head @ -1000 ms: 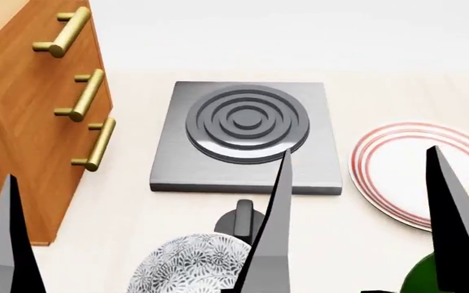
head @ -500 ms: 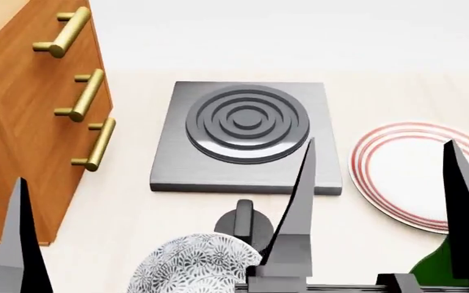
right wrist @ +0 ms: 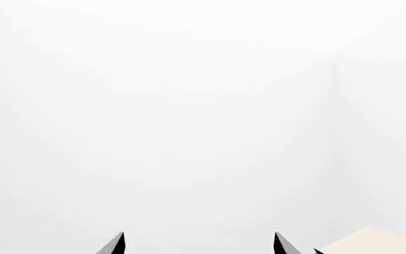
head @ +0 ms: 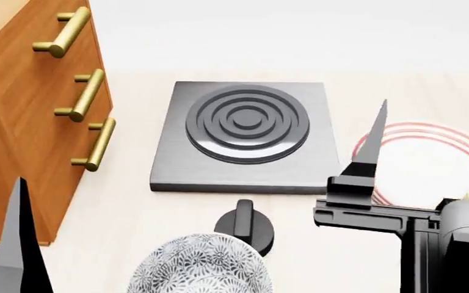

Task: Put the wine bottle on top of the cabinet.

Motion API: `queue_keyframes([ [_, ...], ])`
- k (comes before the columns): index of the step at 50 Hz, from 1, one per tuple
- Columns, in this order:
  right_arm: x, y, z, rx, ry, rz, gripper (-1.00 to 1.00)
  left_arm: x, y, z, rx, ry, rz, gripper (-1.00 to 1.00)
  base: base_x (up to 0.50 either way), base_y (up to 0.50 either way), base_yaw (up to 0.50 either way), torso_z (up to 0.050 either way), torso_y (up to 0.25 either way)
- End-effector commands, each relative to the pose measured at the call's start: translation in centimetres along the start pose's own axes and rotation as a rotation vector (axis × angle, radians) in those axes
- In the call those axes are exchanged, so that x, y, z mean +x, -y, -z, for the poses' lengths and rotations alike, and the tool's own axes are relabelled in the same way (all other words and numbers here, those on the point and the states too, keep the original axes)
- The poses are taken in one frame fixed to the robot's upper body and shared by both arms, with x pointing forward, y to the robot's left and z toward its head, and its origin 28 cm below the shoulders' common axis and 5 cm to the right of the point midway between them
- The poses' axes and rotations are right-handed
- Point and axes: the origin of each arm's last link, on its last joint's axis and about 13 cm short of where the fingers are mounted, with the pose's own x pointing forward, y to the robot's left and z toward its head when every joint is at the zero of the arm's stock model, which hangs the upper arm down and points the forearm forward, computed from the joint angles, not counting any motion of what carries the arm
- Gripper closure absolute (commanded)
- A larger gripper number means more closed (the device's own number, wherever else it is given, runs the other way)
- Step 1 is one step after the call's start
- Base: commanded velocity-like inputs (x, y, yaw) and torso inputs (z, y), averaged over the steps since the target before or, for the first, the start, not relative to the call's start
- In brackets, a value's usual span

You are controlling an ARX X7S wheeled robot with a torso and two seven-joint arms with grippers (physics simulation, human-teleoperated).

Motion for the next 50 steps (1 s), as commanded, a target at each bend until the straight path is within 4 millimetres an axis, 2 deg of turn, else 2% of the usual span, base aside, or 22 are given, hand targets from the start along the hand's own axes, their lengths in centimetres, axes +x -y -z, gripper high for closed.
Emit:
queue_keyframes([
  [1,1.2,1.3,3.6,-0.104,-0.123,0.048,-1.00,0.0,0.0,0.0,-0.003,0.000,0.000,-1.00,0.00,0.00,0.00,0.000,0.000],
  [6,0.8,1.7,5.6,-0.126,-0.215,0.072,-1.00,0.0,0.1,0.1,-0.006,-0.002,0.007,-1.00,0.00,0.00,0.00,0.000,0.000],
  [19,0.1,2.2,8.2,-0.123,-0.293,0.109,-1.00,0.0,0.0,-0.1,-0.010,0.002,-0.002,-1.00,0.00,0.00,0.00,0.000,0.000],
  [50,-1.1,3.0,9.2,-0.097,-0.306,0.154,-1.00,0.0,0.0,0.1,-0.005,-0.009,-0.003,-1.00,0.00,0.00,0.00,0.000,0.000],
])
